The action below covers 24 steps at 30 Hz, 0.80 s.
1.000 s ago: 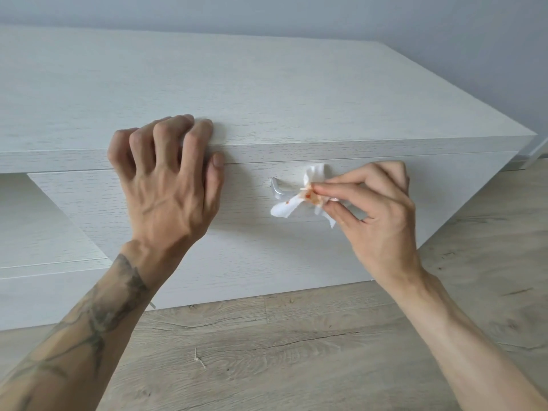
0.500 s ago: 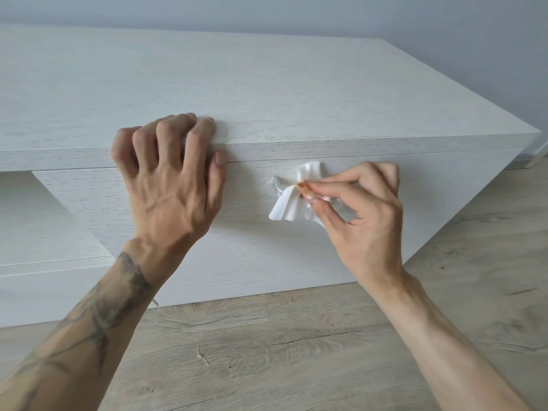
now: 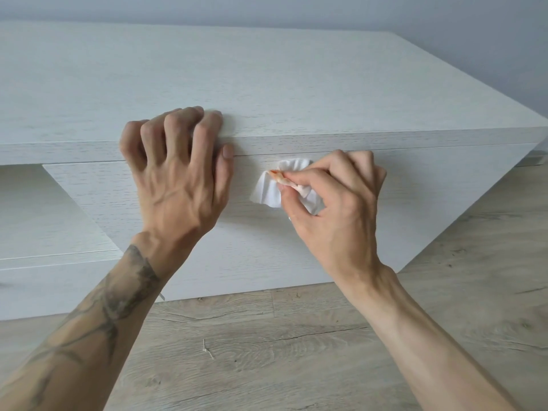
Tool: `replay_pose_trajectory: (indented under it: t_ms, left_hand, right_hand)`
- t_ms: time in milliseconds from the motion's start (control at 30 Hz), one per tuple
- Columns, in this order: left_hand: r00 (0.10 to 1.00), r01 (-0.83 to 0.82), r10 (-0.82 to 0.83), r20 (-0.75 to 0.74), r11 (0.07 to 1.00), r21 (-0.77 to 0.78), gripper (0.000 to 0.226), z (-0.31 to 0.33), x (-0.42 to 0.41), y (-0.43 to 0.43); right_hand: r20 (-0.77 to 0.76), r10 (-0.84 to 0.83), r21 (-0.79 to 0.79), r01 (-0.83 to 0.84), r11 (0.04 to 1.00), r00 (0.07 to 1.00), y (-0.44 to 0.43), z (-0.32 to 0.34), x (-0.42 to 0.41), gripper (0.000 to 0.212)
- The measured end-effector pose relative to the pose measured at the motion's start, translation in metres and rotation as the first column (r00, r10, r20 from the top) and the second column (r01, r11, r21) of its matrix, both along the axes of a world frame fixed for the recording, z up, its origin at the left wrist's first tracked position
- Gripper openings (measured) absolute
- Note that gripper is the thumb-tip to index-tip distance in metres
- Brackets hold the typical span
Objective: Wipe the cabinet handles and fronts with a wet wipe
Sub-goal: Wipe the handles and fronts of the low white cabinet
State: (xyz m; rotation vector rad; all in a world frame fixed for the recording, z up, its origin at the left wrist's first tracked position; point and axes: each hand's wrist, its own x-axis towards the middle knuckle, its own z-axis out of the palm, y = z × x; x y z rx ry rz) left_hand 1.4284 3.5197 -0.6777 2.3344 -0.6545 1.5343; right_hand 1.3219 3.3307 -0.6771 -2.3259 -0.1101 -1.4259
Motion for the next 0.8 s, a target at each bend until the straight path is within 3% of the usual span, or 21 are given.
replay_pose_trajectory:
  t_ms: [400,533,800]
  left_hand:
    - [1.0,-0.003,0.003,-0.01,1.0,0.004,0.039,0.001,-0.001,0.001]
    - [1.0,0.003,-0.003,-0.006,1.0,0.011,0.04,0.0,0.0,0.0]
    - [1.0,0.012,-0.012,-0.019,1.0,0.006,0.04,0.001,-0.001,0.001]
  right_hand:
    - [0.038,-0.086,0.009,0.085,0.996,0.996,0.012,0.004,0.004,0.016]
    - [-0.023,-0.112,0.02,0.112,0.993,0.993,0.019,0.007,0.008,0.01]
    - [0.04,0.003,-0.072,0.0,0.997,0.999,-0.01,0.003,-0.011,0.014]
